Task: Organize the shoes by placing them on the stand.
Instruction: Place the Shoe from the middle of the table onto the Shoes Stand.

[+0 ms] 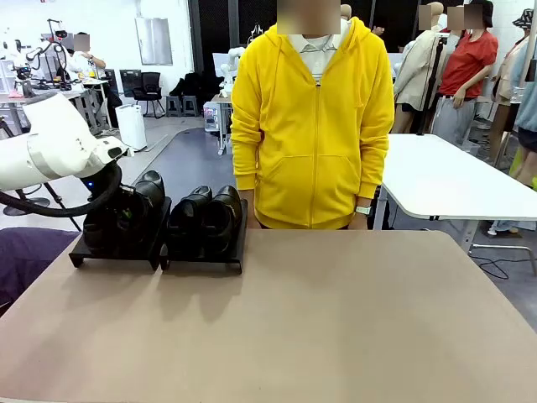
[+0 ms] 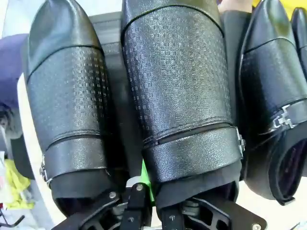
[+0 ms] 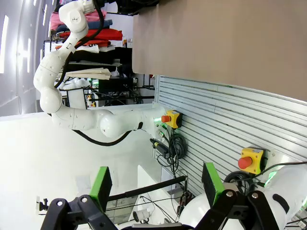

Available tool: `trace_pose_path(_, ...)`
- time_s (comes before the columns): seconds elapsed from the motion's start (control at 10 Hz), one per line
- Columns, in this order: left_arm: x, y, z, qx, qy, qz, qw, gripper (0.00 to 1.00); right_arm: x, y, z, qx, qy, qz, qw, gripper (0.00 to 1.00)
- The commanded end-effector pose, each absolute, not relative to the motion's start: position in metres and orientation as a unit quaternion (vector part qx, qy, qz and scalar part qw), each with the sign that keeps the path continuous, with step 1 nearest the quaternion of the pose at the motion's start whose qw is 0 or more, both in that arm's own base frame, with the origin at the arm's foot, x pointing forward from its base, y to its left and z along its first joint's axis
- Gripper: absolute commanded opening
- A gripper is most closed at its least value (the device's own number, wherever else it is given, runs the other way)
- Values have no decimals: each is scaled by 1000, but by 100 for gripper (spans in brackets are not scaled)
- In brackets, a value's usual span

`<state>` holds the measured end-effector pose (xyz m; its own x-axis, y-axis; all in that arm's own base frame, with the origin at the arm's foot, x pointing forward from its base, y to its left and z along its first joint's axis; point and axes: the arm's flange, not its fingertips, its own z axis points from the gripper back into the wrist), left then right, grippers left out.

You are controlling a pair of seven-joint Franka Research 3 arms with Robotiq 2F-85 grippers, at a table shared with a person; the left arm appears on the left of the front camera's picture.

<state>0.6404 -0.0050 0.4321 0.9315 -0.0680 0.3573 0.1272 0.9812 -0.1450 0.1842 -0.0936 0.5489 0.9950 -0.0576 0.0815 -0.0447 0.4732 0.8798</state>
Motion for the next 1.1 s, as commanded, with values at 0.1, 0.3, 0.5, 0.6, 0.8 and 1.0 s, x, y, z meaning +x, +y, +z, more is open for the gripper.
trace_pose_path(0.1, 650, -6, 437, -75, -166, -42, 982, 0, 186, -92, 554, 521, -60, 7, 851, 100)
trace_pose_path(0.3, 651, -6, 436, -78, -163, -44, 983, 47, 186, -92, 554, 521, -60, 7, 851, 100)
trace_pose_path(0.5, 649, -8, 439, -78, -159, -47, 983, 100, 186, -92, 554, 521, -60, 7, 851, 100)
trace_pose_path(0.6, 644, -10, 444, -78, -154, -53, 984, 100, 186, -92, 554, 521, -60, 7, 851, 100)
trace_pose_path(0.8, 632, -14, 458, -70, -163, -63, 982, 100, 186, -92, 554, 521, -60, 7, 851, 100)
trace_pose_path(1.0, 615, -24, 479, -69, -154, -90, 982, 100, 186, -92, 554, 521, -60, 7, 851, 100)
